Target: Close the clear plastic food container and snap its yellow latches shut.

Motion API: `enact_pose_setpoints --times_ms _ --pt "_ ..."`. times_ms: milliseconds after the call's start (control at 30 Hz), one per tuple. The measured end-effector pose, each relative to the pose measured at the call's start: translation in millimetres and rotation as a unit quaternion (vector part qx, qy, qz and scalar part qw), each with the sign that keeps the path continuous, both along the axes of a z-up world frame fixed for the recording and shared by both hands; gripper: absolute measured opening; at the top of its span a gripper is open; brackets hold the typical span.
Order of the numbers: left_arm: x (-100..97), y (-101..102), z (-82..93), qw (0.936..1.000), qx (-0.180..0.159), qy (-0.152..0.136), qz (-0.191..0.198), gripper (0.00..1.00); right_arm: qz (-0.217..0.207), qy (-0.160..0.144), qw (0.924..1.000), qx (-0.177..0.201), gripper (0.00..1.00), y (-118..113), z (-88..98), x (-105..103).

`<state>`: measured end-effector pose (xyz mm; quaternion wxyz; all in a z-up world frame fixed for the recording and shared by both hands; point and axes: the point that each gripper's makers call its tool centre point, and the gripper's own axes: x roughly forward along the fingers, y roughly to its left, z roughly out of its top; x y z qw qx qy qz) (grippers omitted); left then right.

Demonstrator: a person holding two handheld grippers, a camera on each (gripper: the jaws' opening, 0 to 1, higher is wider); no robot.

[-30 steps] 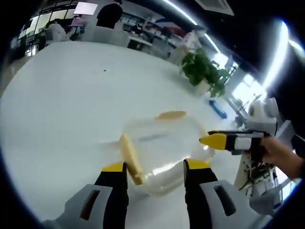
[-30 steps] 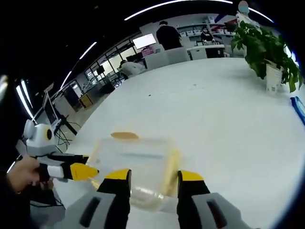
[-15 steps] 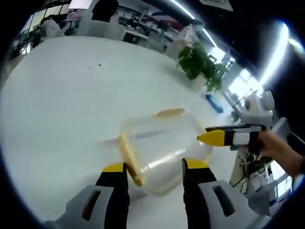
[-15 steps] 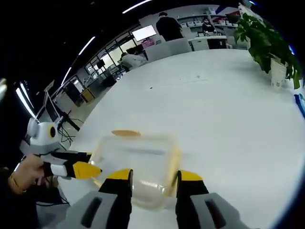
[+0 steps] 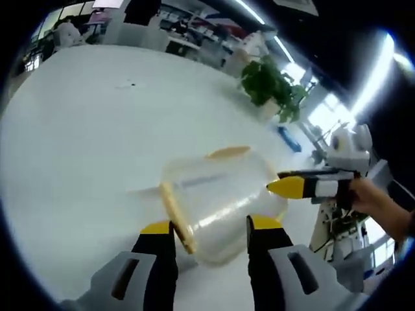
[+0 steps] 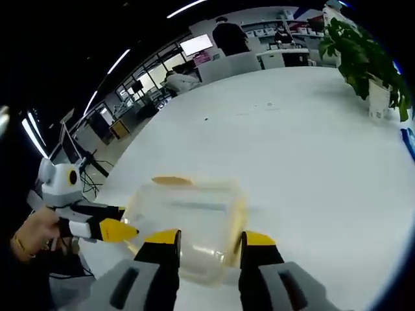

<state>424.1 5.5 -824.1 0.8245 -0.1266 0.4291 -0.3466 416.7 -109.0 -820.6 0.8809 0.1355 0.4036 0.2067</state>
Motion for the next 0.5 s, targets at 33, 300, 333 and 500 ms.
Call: enact_pose_setpoints --times_ms 33,300,333,500 --pt "-0.2 -0.1 0.2 1.0000 0.001 -0.001 0.000 0.41 -0.002 0.000 1.0000 0.000 0.34 0.3 -0.6 0.6" --pt "-0.9 2.6 0.7 0.9994 0.009 -0.033 0.007 0.42 0.008 -0.015 0.9998 -0.004 0.35 -0.8 -1.1 -0.7" --pt "-1.1 2.8 0.7 0.9993 0.006 -0.037 0.008 0.42 0.006 -0.023 0.9997 -0.003 0.35 -1.3 -0.9 -2.1" --pt "-1.4 3.4 1.1 0.9986 0.002 -0.051 0.018 0.43 0.000 -0.039 0.9992 -0.002 0.35 0.3 0.2 0.0"
